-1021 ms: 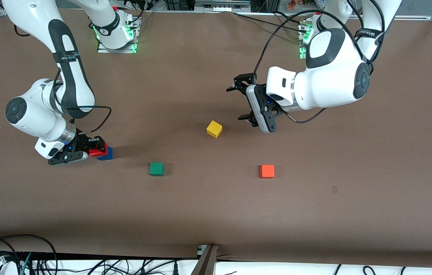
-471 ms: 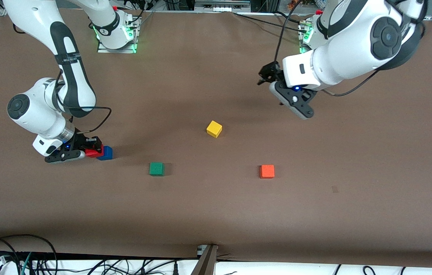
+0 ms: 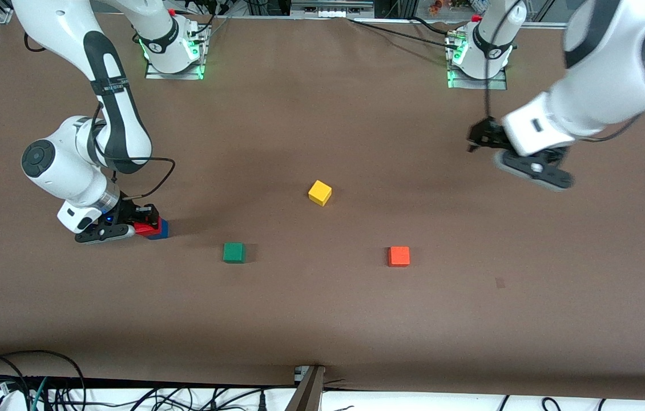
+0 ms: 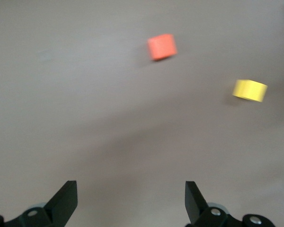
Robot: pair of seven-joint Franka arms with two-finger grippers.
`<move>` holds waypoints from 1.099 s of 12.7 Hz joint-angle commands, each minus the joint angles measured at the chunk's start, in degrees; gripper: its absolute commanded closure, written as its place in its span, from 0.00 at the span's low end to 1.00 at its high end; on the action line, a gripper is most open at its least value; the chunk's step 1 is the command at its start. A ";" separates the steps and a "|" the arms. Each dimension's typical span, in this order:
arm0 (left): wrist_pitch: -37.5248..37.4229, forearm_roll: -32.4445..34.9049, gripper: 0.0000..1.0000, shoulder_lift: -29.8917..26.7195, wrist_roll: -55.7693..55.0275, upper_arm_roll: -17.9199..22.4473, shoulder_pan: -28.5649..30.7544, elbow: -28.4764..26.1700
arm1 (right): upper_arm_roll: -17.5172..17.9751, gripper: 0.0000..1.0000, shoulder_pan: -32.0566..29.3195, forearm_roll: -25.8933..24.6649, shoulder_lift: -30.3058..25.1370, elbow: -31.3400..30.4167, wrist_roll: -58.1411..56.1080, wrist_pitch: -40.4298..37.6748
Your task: Pass red block to right arm, stack on blue
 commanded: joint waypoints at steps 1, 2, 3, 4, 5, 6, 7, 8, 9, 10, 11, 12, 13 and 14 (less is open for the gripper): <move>0.42 4.29 0.00 -3.97 -3.83 4.10 0.47 -2.60 | -0.45 1.00 0.52 -1.20 -0.60 -1.02 1.06 1.10; 0.33 5.34 0.00 -6.07 -6.28 4.20 0.47 -3.64 | -0.54 1.00 0.52 -1.20 -0.52 -1.02 1.06 1.19; 0.33 6.31 0.00 -7.31 -11.26 4.64 -0.14 -4.52 | -0.54 1.00 0.52 -1.20 -0.34 -1.02 1.06 1.28; 0.94 6.23 0.00 -7.67 -15.92 5.95 -0.23 -4.71 | -0.54 1.00 0.52 -1.20 -0.25 -1.02 1.06 1.37; 1.73 6.32 0.00 -8.20 -17.62 6.31 -0.15 -5.06 | -0.63 1.00 0.52 -1.29 -0.08 -1.02 1.06 1.72; 1.65 6.32 0.00 -9.42 -16.86 6.92 -0.23 -5.49 | -0.63 1.00 0.52 -1.38 0.27 -1.02 1.06 2.24; 1.65 6.41 0.00 -10.13 -15.89 6.93 -0.23 -5.67 | -0.63 1.00 0.52 -1.38 0.54 -0.94 1.06 2.60; 1.04 6.67 0.00 -10.48 -14.75 6.93 -0.23 -5.67 | -0.63 1.00 0.52 -1.38 0.63 -0.94 1.06 2.86; 1.03 6.67 0.00 -10.57 -14.13 7.02 -0.15 -5.59 | -0.63 1.00 0.52 -1.38 0.63 -0.94 1.06 2.86; 0.94 6.67 0.00 -10.58 -14.12 7.02 0.29 -5.67 | -0.63 1.00 0.52 -1.38 0.63 -0.94 1.06 2.95; 0.07 6.76 0.00 -10.75 -14.12 6.93 0.29 -5.59 | -0.63 1.00 0.52 -1.38 0.63 -0.94 1.14 3.04; -1.68 7.19 0.00 -10.66 -14.12 6.58 0.29 -5.06 | -0.63 1.00 0.52 -1.38 0.71 -0.94 1.15 3.04; -3.52 8.85 0.00 -10.66 -14.12 5.79 0.29 -4.80 | -0.63 1.00 0.52 -1.38 0.71 -0.94 1.49 3.04; -4.41 10.43 0.00 -10.49 -14.04 4.13 0.29 -3.93 | -0.63 1.00 0.52 -1.38 0.71 -0.94 2.28 3.04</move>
